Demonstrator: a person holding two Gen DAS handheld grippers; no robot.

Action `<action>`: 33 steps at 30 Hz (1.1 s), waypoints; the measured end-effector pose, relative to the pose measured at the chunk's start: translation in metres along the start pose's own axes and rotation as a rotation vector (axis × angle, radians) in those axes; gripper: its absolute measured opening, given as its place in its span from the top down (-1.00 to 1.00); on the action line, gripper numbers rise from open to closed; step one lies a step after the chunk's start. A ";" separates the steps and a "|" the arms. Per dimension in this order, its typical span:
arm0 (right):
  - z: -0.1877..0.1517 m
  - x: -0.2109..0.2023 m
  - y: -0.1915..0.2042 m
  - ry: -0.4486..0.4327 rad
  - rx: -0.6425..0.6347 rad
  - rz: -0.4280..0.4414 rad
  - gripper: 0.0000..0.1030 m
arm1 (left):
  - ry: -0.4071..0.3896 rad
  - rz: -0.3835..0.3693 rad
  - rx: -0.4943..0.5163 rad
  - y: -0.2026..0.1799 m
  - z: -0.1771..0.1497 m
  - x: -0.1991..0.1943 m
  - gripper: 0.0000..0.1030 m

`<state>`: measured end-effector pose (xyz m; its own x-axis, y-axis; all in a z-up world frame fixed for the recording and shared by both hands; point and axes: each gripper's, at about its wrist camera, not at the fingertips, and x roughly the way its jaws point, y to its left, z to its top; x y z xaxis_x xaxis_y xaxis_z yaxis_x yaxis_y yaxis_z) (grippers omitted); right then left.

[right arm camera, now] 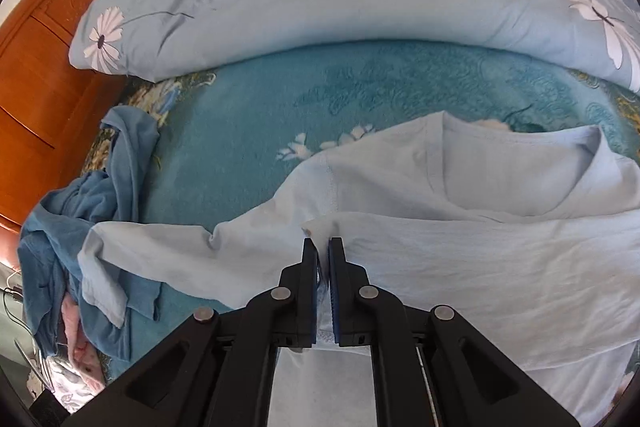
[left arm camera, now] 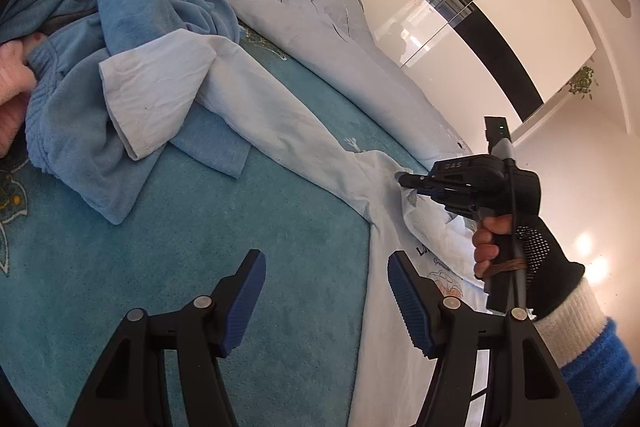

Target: Fold clothes

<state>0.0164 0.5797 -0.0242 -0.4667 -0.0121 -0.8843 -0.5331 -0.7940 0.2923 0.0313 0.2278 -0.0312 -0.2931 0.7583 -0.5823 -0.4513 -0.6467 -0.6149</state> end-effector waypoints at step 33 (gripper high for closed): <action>-0.142 -0.119 -0.068 -0.033 0.028 0.165 0.36 | -0.027 0.316 0.091 0.101 0.107 -0.002 0.38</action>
<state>0.2083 0.5494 0.0096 -0.5722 -0.1203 -0.8112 -0.4668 -0.7655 0.4428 -0.1038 0.1698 -0.0353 -0.4526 0.5242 -0.7213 -0.4078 -0.8411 -0.3553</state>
